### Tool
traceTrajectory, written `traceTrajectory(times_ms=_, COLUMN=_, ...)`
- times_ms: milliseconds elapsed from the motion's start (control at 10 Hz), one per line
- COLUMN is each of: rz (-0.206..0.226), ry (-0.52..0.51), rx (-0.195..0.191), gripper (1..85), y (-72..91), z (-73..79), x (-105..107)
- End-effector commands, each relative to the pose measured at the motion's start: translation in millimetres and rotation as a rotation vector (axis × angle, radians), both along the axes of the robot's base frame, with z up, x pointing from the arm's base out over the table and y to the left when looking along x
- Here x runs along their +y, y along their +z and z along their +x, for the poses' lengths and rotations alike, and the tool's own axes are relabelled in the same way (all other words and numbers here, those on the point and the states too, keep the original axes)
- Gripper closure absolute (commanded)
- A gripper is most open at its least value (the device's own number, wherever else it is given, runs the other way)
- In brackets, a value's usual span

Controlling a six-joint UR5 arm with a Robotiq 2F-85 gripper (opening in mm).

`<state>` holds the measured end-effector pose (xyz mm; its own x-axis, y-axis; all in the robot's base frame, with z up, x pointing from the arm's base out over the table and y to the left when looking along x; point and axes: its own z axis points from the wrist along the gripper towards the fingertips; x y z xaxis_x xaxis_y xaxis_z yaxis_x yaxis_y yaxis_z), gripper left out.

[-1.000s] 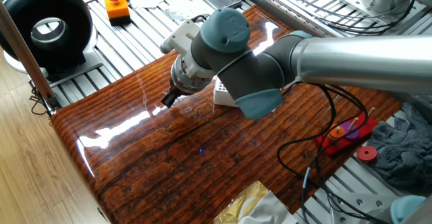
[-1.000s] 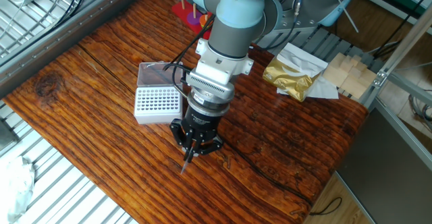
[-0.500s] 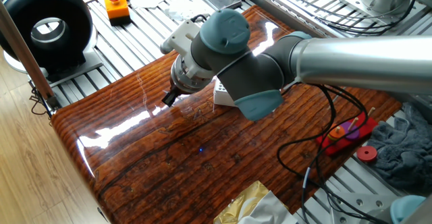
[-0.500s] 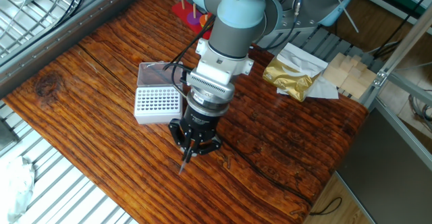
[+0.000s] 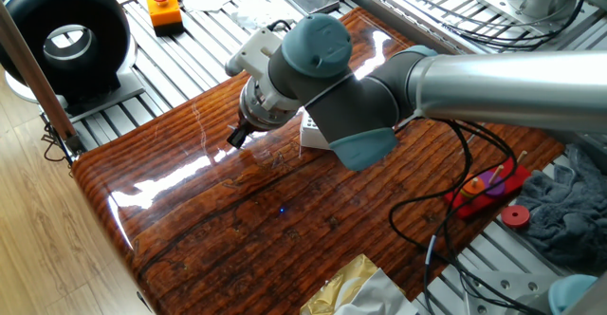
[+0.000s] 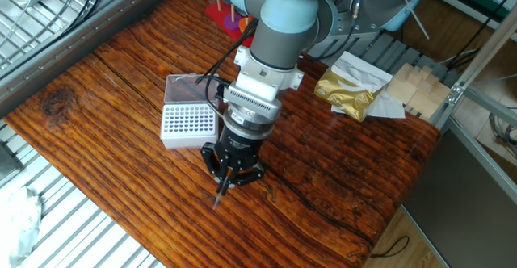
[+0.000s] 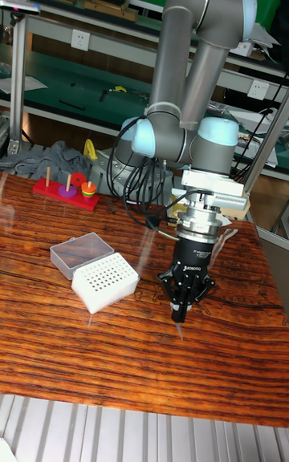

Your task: Insert a medium pipette tip into the holder for medium pipette tips

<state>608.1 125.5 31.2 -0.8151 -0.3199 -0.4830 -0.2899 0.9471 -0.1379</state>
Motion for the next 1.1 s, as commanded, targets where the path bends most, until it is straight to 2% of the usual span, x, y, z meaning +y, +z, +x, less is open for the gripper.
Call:
traceTrajectory(times_ms=0, rz=0.007, ry=-0.007, rx=0.012, gripper=84.7, y=10.7, z=-4.9, x=-2.6)
traceTrajectory(times_ms=200, rz=0.006, ry=-0.013, rx=0.037, gripper=84.7, y=33.8, z=-20.9, x=-5.7)
traceTrajectory(times_ms=500, rz=0.014, ry=-0.013, rx=0.049, gripper=84.7, y=63.9, z=-41.6, x=-9.5)
traceTrajectory(times_ms=800, rz=0.013, ry=-0.013, rx=0.049, gripper=84.7, y=83.7, z=-58.0, x=-14.6)
traceTrajectory(times_ms=1000, rz=0.001, ry=-0.02, rx=0.049, gripper=84.7, y=98.9, z=-76.1, x=-23.3)
